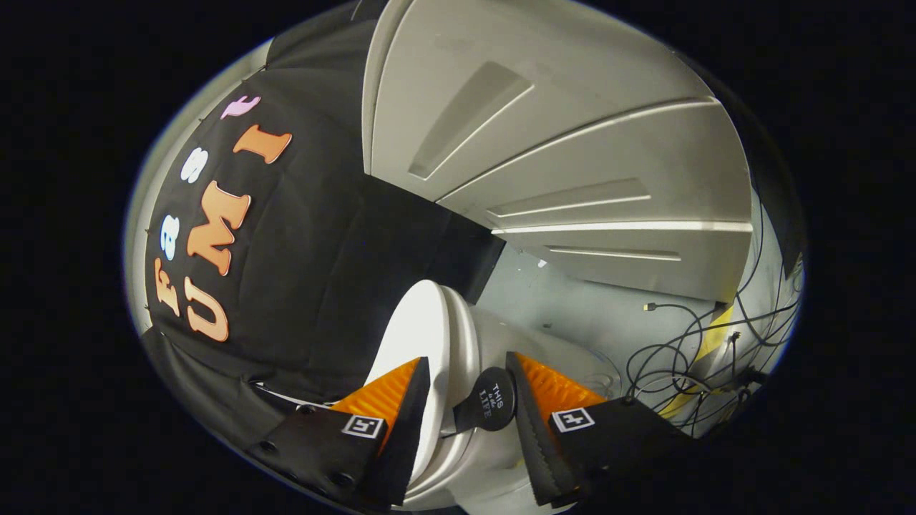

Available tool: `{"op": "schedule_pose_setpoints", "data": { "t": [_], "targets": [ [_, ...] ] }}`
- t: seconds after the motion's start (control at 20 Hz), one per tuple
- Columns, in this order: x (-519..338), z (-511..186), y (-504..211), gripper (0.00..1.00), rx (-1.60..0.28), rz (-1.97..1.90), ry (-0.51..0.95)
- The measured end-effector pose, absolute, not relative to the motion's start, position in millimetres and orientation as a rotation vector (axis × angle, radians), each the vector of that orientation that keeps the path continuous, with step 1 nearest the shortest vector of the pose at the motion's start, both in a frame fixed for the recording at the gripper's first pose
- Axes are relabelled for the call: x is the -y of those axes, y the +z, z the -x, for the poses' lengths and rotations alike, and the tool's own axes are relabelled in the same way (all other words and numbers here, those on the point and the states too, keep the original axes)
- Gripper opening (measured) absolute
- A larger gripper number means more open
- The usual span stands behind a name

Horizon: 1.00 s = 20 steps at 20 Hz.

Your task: Open the toilet lid.

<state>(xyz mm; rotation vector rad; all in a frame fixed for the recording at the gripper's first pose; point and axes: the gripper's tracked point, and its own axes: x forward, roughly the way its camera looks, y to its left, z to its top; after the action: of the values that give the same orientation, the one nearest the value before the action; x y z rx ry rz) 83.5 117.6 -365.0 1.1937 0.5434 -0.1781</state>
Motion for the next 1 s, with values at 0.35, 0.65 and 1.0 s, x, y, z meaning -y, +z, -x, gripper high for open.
{"op": "schedule_pose_setpoints", "data": {
  "t": [0.35,0.65,1.0],
  "targets": [
    [-115.9,-90.6,-369.5,0.59,-0.518,-1.250,-0.182],
    [-118.6,-90.0,-359.6,0.26,-0.484,-1.312,-0.137],
    [-105.5,-81.6,-373.4,0.08,-0.506,-1.279,-0.199]
  ]
}}
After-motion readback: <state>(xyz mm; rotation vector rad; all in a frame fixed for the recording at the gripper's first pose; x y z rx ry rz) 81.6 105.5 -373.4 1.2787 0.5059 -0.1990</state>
